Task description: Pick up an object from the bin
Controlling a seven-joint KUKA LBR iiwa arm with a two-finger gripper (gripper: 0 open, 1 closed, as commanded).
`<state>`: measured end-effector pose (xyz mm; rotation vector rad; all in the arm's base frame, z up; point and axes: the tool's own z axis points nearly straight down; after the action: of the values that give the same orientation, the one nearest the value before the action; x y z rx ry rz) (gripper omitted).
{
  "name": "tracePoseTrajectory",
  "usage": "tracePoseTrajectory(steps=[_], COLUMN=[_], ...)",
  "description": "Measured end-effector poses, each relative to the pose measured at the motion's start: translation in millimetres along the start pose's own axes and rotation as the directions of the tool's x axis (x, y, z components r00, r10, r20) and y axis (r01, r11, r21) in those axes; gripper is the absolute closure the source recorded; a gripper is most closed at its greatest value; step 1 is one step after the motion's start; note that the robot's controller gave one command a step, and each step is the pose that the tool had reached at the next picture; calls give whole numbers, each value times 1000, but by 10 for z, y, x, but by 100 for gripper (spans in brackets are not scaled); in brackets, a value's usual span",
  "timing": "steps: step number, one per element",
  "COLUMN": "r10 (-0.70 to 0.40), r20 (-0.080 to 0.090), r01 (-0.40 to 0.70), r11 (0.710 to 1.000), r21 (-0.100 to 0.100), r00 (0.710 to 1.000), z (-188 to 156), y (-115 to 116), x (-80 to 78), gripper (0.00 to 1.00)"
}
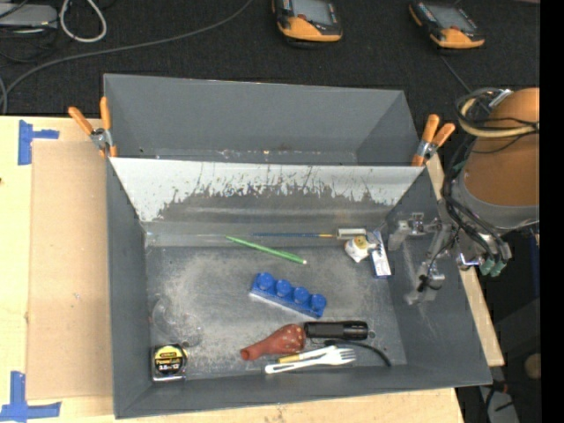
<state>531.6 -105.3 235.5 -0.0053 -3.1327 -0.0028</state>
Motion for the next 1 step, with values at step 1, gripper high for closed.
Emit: tracePoseTrajectory(steps=[1], r10=[-5], r20=[8], r01=[5], r11=[1000], r21=[1], r00=[1000], z=[-42], y=[9], x=[-14], gripper=[0])
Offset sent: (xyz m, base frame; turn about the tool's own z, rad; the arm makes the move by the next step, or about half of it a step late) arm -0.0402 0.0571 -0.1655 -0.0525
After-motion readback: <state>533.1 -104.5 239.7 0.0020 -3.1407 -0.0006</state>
